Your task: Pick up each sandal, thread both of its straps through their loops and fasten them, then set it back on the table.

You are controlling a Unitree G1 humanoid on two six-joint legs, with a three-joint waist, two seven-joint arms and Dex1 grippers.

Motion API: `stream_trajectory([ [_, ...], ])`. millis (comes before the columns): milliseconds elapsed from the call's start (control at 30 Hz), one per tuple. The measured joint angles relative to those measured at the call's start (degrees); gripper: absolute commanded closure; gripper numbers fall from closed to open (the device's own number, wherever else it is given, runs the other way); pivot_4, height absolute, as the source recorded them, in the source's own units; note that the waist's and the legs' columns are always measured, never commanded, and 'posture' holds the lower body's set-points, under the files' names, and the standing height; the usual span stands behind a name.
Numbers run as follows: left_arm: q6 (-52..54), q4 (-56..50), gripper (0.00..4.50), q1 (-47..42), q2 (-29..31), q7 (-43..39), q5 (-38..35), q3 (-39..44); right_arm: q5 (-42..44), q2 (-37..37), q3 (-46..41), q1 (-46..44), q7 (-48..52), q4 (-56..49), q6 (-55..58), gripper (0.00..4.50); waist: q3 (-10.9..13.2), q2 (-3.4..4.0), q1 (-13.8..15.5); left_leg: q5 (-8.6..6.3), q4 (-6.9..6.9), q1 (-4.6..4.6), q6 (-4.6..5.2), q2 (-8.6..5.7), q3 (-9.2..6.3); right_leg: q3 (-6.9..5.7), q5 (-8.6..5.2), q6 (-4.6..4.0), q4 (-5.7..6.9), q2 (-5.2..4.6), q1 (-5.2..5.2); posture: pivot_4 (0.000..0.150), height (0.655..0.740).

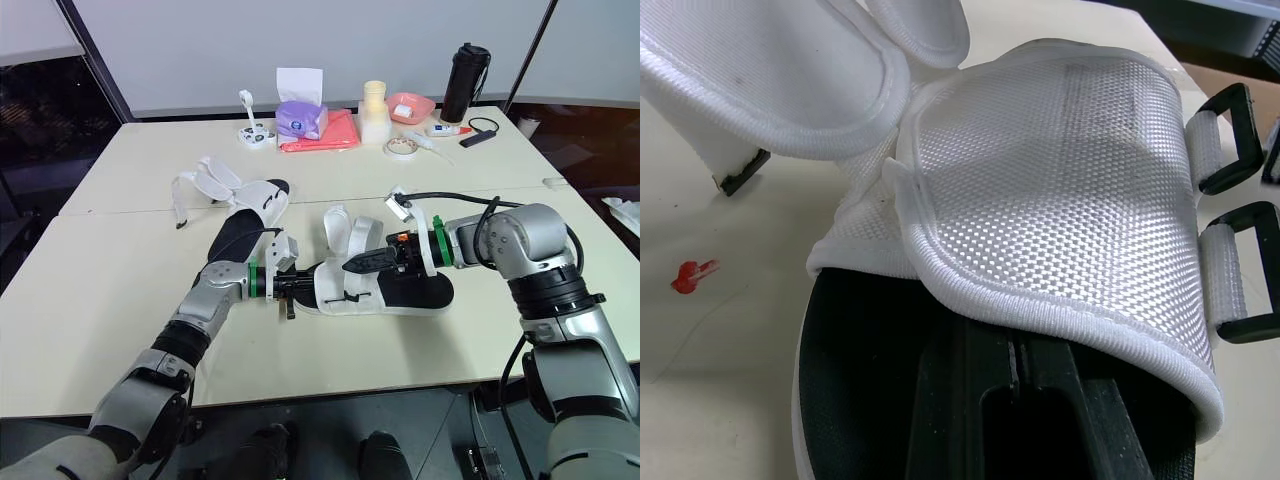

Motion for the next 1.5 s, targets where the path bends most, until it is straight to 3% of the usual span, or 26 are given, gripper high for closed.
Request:
stream_trajectory([
  [367,0.16,-1.53,4.50,0.91,0.15,0.54,0.00,-0.05,-7.60,1.24,1.03,-5.85,6.95,10.08,-2.32,4.47,0.00,0.00,-0.04,-0.01,-0.04,-0.01,-0.01,0.00,0.01,0.03,0.00,0.00,0.00,0.00,-0.06,0.150,0.7400],
  [967,0.19,-2.16,4.50,1.26,0.15,0.90,0.01,-0.24,-12.87,1.54,3.84,-6.03,13.43,10.00,-1.93,4.47,0.00,0.01,-0.03,-0.01,-0.04,-0.01,-0.02,0.00,0.01,0.03,0.00,0.00,0.00,0.00,-0.07,0.150,0.7400],
  [1500,0.17,-2.30,4.50,1.29,0.07,1.11,0.02,-0.39,-23.17,1.91,7.89,-4.00,13.62,9.48,-14.12,4.47,0.00,0.01,-0.04,-0.01,-0.03,-0.01,-0.02,-0.01,0.02,0.03,0.00,0.00,0.00,0.00,-0.06,0.150,0.7400],
])
